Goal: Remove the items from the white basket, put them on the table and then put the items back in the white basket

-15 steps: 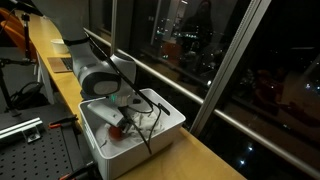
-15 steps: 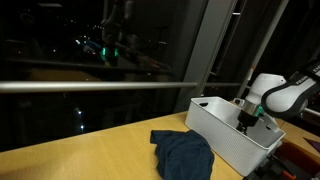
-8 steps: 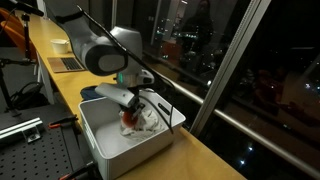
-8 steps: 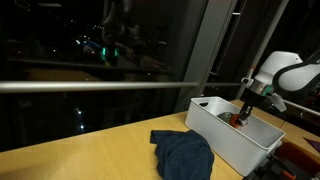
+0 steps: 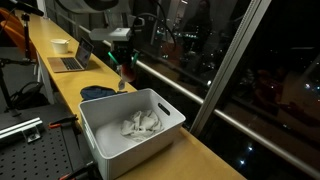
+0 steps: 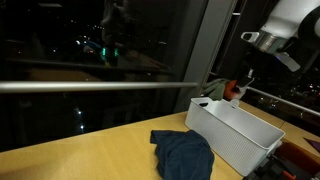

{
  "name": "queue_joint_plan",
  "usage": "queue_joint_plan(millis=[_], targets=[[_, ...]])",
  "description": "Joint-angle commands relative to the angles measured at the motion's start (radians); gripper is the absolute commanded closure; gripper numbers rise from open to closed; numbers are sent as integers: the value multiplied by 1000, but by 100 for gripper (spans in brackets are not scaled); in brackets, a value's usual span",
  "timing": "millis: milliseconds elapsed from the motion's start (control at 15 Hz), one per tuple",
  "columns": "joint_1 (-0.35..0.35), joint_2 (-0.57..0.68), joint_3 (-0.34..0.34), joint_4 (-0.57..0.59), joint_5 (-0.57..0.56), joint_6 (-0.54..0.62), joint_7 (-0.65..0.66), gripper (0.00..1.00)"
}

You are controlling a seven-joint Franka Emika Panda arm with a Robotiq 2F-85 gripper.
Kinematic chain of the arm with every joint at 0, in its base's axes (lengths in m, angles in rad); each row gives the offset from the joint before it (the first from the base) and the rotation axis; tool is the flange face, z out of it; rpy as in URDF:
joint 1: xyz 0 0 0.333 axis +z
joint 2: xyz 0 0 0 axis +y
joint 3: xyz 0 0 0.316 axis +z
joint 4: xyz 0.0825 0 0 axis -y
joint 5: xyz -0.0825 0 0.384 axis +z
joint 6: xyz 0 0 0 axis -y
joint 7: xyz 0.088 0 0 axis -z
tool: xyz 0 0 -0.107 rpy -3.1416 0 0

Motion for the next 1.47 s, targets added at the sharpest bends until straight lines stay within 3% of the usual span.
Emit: queue_joint_plan(millis=[0,333,400,533,1000,1267,1400], targets=[[98,80,90,149,4,-134,18,96],[171,202,154,322,63,-247,-19,95],[173,212,156,338,70,-255,-26,57],[162,219,151,350,94,-266,-50,51],[5,162,61,213,268,-204,-218,2],[-95,163,-25,136,307,-151,-315,0],[-122,182,-51,98,280,-49,-358,0]])
